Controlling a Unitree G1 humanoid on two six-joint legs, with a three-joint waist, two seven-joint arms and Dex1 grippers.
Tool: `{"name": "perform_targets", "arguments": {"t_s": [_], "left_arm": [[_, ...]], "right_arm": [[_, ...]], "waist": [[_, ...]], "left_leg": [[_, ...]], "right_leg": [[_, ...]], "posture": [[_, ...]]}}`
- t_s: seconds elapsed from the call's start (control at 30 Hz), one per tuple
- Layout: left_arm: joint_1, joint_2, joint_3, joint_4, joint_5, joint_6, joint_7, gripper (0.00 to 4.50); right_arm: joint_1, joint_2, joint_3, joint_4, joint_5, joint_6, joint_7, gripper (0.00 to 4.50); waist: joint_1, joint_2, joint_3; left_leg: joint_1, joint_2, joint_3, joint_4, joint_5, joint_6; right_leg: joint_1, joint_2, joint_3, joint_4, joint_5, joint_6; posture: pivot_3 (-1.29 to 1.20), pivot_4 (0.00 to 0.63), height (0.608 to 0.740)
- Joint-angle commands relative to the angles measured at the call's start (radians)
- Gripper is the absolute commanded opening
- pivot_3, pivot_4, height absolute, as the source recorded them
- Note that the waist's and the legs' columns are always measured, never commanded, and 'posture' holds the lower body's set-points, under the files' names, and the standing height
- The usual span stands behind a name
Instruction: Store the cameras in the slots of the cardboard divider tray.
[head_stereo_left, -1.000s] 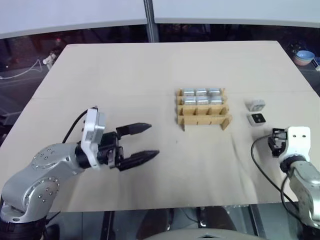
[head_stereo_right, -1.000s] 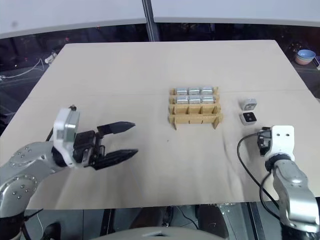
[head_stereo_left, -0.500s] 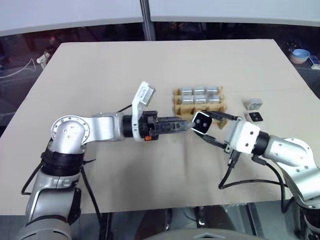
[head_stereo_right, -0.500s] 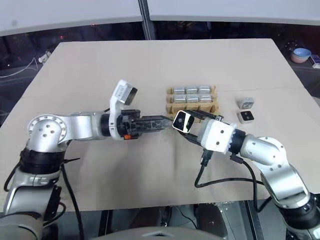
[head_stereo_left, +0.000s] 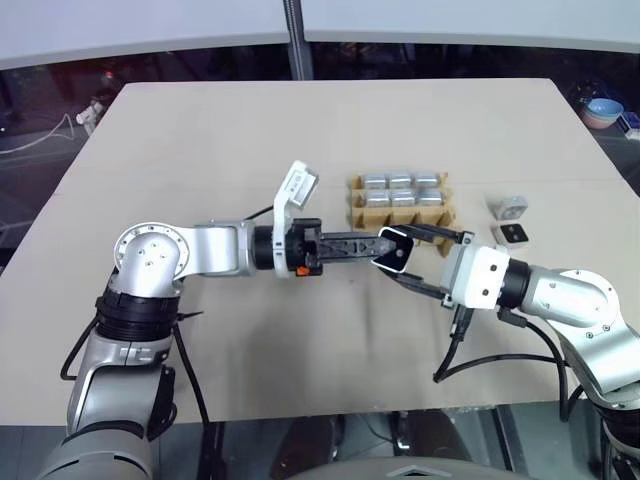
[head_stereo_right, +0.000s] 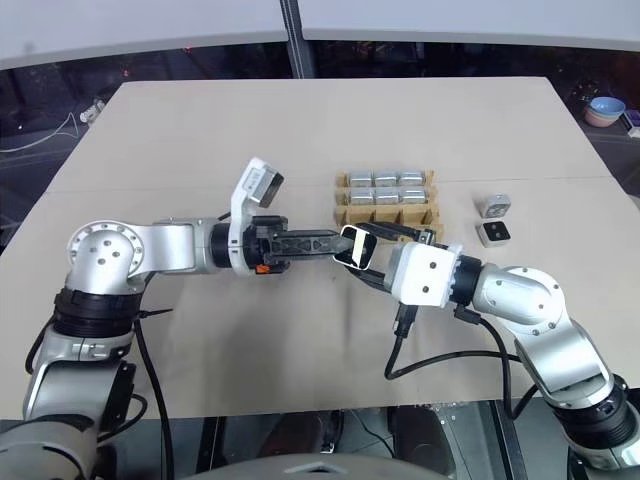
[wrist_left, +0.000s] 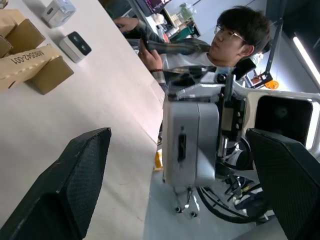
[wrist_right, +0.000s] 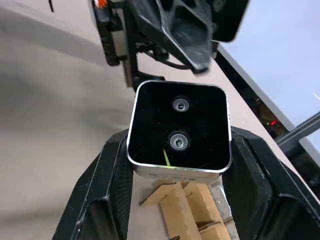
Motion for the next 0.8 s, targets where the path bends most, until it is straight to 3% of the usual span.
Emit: {"name": "perform_targets", "arguments": {"t_s": [0.03,0.07,0.17,0.23,0.27,0.33,0.53,0.63,0.73,0.8], "left_arm": [[-0.019,-0.013,0.012,-0.004,0.015,0.017,-0.017,3.46],[-0.02,-0.017,0.012,-0.003,0.015,0.02,-0.017,3.21],[-0.022,-0.032,0.012,-0.003,0.02,0.032,-0.018,1.87],[-0.028,-0.037,0.006,-0.009,0.049,0.035,-0.035,0.84],[-0.031,-0.041,0.007,-0.005,0.054,0.038,-0.042,0.69],[-0.04,-0.047,0.012,-0.001,0.076,0.043,-0.063,0.72],[-0.057,-0.016,0.003,-0.041,0.292,-0.037,-0.233,0.72],[-0.076,-0.003,-0.05,0.022,0.55,-0.276,-0.457,0.72],[-0.116,0.019,-0.148,0.125,0.782,-0.48,-0.664,0.72],[-0.174,-0.021,-0.214,0.267,0.95,-0.675,-0.769,0.72]], "right_arm": [[-0.017,0.005,-0.006,-0.052,0.0,-0.014,0.003,1.95],[-0.017,0.006,-0.003,-0.052,-0.001,-0.014,0.002,1.95],[-0.018,0.01,0.003,-0.056,0.006,-0.006,0.005,1.95],[-0.025,0.017,0.008,-0.06,0.026,0.019,0.01,3.03],[-0.03,0.021,0.012,-0.062,0.028,0.028,0.009,3.48],[-0.034,0.028,0.016,-0.069,0.022,0.04,0.002,4.46],[0.062,0.046,-0.073,-0.127,-0.013,0.104,-0.099,4.5],[0.224,0.091,-0.256,-0.179,0.183,0.171,-0.116,4.5],[0.328,0.088,-0.342,-0.224,0.249,0.196,-0.115,4.5],[0.413,0.083,-0.406,-0.261,0.299,0.194,-0.103,4.5]], "waist": [[0.0,0.0,0.0],[0.0,0.0,0.0],[0.0,0.0,0.0],[0.0,0.0,0.0],[-0.001,0.0,0.0],[-0.001,0.0,0.0],[0.002,0.0,0.0],[0.01,0.0,0.0],[0.019,0.001,-0.001],[0.022,0.002,-0.001]], "left_leg": [[0.0,0.0,0.0,0.0,0.0,0.0],[0.0,0.0,0.0,0.0,0.0,0.0],[0.0,0.0,0.0,0.0,0.0,0.0],[0.0,0.0,0.0,0.0,0.0,0.0],[0.0,0.0,0.0,0.0,0.0,0.0],[0.0,0.0,0.0,0.0,0.0,0.0],[0.0,0.0,0.0,0.0,0.0,0.0],[-0.001,-0.001,-0.001,0.0,0.0,0.0],[-0.001,-0.001,0.0,0.0,0.0,0.0],[0.0,-0.001,0.001,0.0,0.0,0.0]], "right_leg": [[0.0,0.0,0.0,0.0,0.0,0.0],[0.0,0.0,0.0,0.0,0.0,0.0],[0.0,0.0,0.0,0.0,0.0,0.0],[0.0,0.0,0.0,0.0,0.0,0.0],[0.0,0.0,0.0,0.0,0.0,0.0],[0.0,0.0,0.0,0.0,0.0,0.0],[0.0,0.0,0.0,0.0,0.0,0.0],[0.0,0.0,-0.001,0.0,0.0,0.0],[0.0,-0.001,-0.001,-0.001,0.0,0.0],[0.0,0.0,0.001,0.0,0.0,0.0]], "posture": [[0.0,0.15,0.74],[0.0,0.15,0.74],[0.0,0.15,0.74],[0.0,0.15,0.74],[0.0,0.15,0.74],[0.0,0.15,0.74],[0.0,0.15,0.74],[0.0,0.15,0.74],[0.0,0.15,0.74],[0.0,0.15,0.74]]}}
